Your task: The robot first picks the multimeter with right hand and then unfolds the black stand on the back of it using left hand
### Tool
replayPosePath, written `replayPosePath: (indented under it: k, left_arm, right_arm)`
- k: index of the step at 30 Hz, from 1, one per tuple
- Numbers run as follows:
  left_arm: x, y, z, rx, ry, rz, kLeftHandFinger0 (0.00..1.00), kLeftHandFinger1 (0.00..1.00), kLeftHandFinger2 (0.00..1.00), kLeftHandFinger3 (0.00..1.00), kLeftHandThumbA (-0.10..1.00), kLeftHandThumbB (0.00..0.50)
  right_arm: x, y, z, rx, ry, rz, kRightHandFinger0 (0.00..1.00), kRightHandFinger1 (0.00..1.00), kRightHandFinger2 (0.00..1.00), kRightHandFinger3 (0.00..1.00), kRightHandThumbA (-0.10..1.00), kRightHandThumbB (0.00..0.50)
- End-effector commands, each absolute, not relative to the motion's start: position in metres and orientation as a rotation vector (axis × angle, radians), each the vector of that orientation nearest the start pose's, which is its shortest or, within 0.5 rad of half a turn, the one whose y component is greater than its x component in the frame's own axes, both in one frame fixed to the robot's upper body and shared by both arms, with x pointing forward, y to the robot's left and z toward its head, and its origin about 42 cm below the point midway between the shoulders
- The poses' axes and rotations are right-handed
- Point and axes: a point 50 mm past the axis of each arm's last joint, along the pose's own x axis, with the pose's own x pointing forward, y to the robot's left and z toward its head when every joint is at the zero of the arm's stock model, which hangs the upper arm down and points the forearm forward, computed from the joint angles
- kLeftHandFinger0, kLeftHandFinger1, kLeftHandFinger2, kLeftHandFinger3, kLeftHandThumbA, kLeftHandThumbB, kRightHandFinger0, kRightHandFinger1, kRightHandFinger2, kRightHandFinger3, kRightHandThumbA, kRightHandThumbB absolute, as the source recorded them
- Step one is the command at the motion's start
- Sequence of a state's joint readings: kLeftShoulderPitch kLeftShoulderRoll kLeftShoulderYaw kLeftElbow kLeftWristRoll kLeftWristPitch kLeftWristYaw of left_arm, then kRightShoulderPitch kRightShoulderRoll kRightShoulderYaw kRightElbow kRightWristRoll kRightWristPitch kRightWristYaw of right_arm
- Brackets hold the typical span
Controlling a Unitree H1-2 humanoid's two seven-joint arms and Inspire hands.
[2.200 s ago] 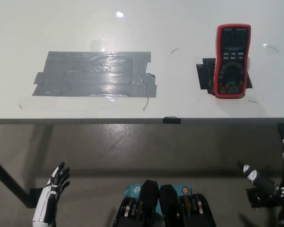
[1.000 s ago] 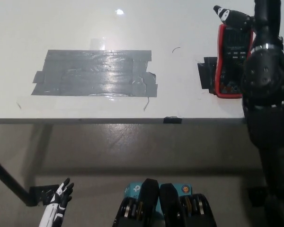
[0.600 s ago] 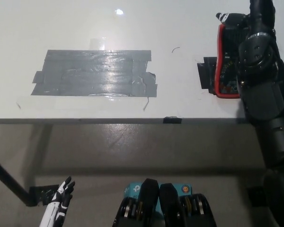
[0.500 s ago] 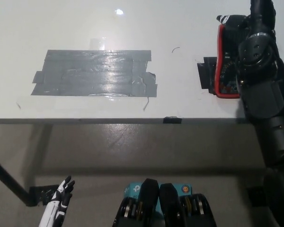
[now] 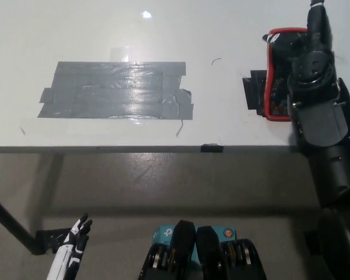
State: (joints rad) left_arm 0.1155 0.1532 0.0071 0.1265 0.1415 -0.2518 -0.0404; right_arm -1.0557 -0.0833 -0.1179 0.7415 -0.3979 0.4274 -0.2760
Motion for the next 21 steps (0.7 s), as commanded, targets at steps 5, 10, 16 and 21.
replayPosePath:
  k: [5, 10, 16, 21]
  left_arm:
    - [0.242, 0.272, 0.063, 0.326, -0.062, -0.067, 1.0, 1.0, 1.0, 1.0, 1.0, 0.21]
    - [0.244, 0.271, 0.065, 0.329, -0.068, -0.067, 1.0, 1.0, 1.0, 1.0, 1.0, 0.214]
    - [0.244, 0.271, 0.064, 0.322, -0.068, -0.069, 1.0, 1.0, 1.0, 1.0, 1.0, 0.221]
    - [0.248, 0.273, 0.066, 0.33, -0.077, -0.068, 1.0, 1.0, 1.0, 1.0, 1.0, 0.215]
  right_arm:
    - [0.564, -0.171, 0.339, -0.371, 0.043, -0.291, 1.0, 1.0, 1.0, 1.0, 0.9, 0.496]
    - [0.568, -0.172, 0.332, -0.429, 0.06, -0.303, 1.0, 1.0, 1.0, 1.0, 0.89, 0.498]
    - [0.572, -0.18, 0.326, -0.557, 0.078, -0.342, 1.0, 1.0, 1.0, 1.0, 0.9, 0.5]
    - [0.575, -0.19, 0.324, -0.606, 0.087, -0.367, 1.0, 1.0, 1.0, 1.0, 0.87, 0.5]
